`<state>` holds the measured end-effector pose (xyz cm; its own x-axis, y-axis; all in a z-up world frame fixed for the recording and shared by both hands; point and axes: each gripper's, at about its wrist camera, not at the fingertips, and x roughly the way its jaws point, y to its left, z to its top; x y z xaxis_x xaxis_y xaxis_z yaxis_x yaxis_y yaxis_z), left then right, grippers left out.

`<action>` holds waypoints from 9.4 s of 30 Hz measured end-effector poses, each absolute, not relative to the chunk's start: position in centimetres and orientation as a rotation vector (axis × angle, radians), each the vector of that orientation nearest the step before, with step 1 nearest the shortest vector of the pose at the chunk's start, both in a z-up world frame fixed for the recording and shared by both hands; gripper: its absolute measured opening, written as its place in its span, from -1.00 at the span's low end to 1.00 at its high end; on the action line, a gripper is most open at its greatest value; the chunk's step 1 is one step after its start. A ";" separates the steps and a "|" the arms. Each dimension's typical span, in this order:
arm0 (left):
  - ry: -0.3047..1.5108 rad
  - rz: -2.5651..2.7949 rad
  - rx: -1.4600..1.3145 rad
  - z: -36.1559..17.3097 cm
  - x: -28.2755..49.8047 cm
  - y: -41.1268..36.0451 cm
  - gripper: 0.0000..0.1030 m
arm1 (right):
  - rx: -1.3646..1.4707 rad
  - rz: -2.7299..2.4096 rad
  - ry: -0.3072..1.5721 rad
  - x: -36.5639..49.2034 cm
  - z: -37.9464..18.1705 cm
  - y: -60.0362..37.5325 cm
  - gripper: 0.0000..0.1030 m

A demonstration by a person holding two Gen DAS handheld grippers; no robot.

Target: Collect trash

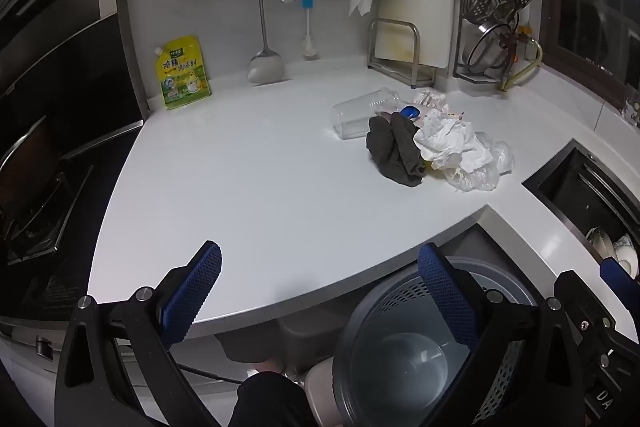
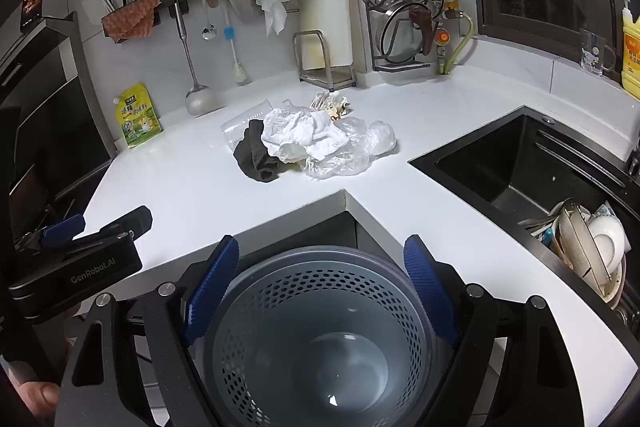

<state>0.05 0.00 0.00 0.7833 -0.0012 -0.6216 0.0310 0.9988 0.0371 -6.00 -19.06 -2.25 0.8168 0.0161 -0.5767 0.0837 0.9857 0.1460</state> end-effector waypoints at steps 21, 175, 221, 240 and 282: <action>0.653 -0.016 0.052 0.4 -0.8 0.5 0.88 | 0.160 -0.032 0.592 -6.6 -1.7 -18.8 0.57; 0.731 -0.150 -0.045 -4.0 16.8 -4.0 0.88 | 0.125 0.078 0.554 12.1 -1.4 -23.4 -0.77; 0.664 -0.296 -0.010 -0.9 7.6 -2.4 -0.77 | 0.227 0.044 0.593 1.1 -3.5 -24.4 -0.77; 0.751 -0.425 0.043 -5.2 -2.6 -4.5 -0.77 | 0.231 0.060 0.684 -7.4 -7.5 -22.1 -0.77; 0.933 -0.447 0.060 -10.9 -3.1 -4.5 -0.77 | 0.252 0.084 0.824 -7.4 -12.4 -21.4 -0.76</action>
<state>-3.10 -4.50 -10.89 0.5108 -0.3453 -0.7873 0.3966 0.9072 -0.1405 -7.42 -21.44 -12.43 0.6776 0.1713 -0.7152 0.0234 0.9670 0.2538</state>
